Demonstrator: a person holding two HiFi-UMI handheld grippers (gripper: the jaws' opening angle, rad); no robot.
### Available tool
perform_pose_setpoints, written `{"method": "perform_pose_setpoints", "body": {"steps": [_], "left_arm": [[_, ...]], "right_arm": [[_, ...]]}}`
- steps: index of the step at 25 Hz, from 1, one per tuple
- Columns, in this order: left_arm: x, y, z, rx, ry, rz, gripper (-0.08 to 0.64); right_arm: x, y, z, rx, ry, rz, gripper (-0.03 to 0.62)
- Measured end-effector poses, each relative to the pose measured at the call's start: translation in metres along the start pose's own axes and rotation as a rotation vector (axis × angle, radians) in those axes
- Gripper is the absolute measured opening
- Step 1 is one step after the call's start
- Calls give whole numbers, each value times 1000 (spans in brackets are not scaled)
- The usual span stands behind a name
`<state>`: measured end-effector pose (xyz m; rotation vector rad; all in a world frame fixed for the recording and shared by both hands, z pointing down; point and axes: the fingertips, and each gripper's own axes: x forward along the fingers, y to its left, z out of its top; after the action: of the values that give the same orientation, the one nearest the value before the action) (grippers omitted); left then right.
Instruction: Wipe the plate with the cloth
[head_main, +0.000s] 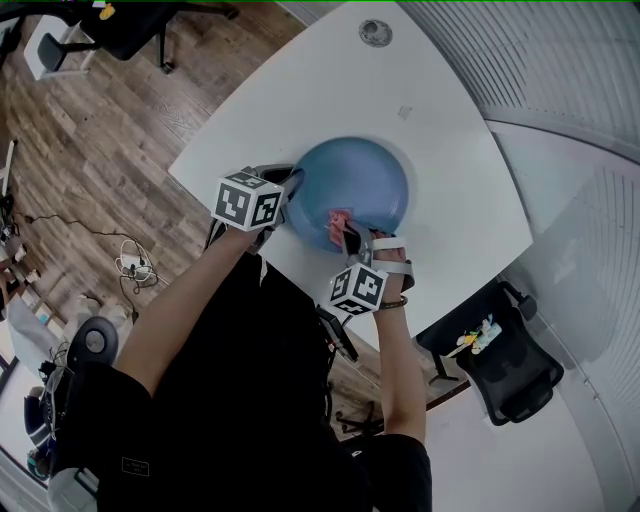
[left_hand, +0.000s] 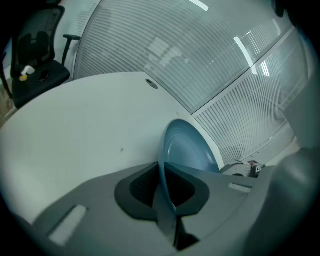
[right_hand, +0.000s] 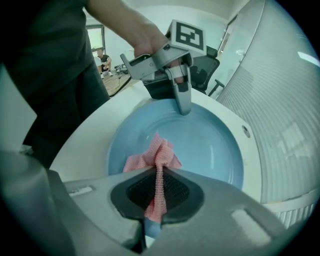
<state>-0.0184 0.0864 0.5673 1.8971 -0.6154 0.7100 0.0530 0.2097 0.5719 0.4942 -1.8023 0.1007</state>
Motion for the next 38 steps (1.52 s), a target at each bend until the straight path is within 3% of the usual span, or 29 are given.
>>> {"method": "perform_pose_setpoints", "body": {"steps": [3, 10, 15, 19, 23, 30, 38], "left_arm": [[1, -1, 0, 42, 7, 11, 26], [1, -1, 1, 22, 11, 6, 23], [0, 0, 2, 18, 8, 4, 23], [-1, 0, 2, -7, -8, 9, 21], [-1, 1, 4, -31, -25, 12, 17], [0, 1, 3, -38, -43, 19, 17], [0, 3, 2, -54, -52, 20, 17]], "right_arm": [[4, -21, -4, -8, 0, -32, 12], [17, -82, -4, -24, -4, -88, 11], [27, -127, -3, -85, 48, -203, 11], [24, -146, -15, -90, 159, -273, 11], [17, -138, -23, -48, 215, -302, 11], [7, -104, -31, 90, 184, -269, 11], [5, -33, 7, 30, 119, -167, 11]]}}
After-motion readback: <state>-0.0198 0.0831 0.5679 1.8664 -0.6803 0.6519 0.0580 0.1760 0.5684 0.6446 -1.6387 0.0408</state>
